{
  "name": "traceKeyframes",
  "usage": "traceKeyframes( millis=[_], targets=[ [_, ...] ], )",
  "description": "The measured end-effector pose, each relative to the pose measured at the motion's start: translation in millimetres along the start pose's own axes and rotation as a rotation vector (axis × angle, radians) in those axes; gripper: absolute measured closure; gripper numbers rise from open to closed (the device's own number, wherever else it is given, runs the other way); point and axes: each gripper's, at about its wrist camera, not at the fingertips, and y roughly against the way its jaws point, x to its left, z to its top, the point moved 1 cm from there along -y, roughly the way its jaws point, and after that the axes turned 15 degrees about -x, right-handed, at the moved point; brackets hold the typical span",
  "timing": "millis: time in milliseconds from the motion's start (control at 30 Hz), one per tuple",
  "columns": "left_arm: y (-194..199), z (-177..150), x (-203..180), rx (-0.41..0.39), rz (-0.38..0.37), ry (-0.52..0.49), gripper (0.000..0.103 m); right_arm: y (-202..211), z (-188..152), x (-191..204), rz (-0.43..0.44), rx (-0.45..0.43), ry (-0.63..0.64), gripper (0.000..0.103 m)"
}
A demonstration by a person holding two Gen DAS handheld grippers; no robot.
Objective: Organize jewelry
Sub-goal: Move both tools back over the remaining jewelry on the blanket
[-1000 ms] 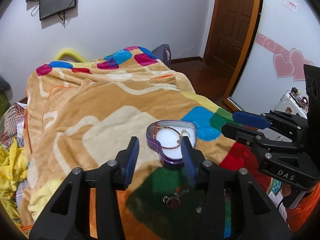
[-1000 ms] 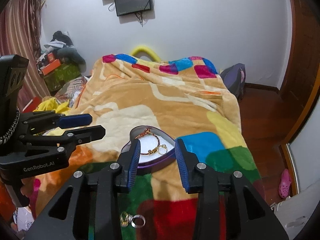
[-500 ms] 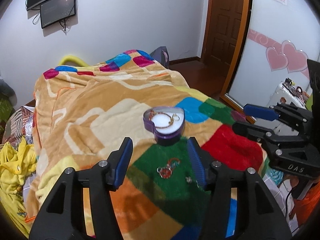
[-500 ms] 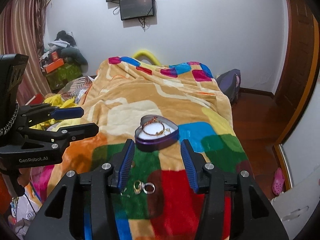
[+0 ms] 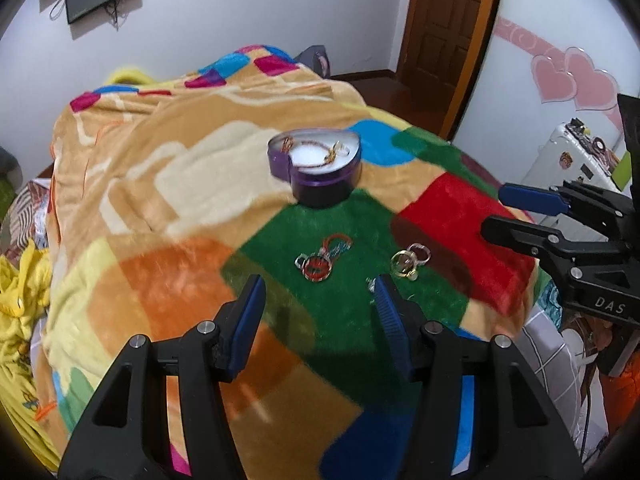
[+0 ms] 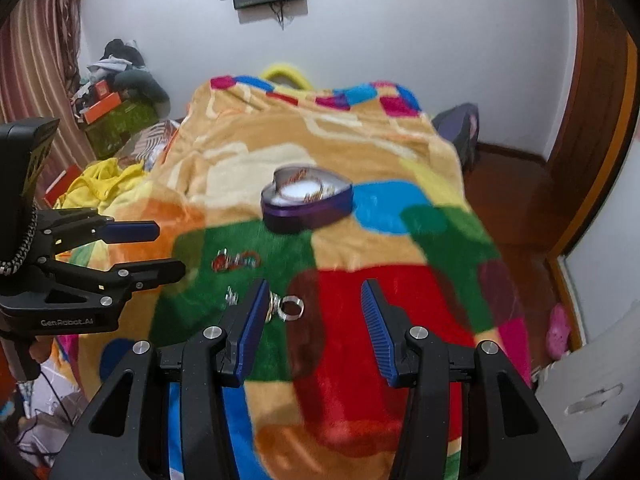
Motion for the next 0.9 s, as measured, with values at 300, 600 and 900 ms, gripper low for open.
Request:
traceKeyframes(
  millis=[300,600,900],
  targets=[
    [-18.9,-12.1,-2.4,0.052,-0.048,0.048,0.069,-15.9,-24.3,-0.2,-0.005,0.040,0.033,0.059],
    [-34.2,-16.5,-14.8,0.086,-0.126,0.089,0.080,-33.4,-34.9,0.5,0.043,0.085,0.016,0.065],
    [-49.4,-13.3,-17.4,0.094,-0.141,0.103,0.080,-41.6,-34.2,6.0,0.074,0.072,0.056,0.065]
  ],
)
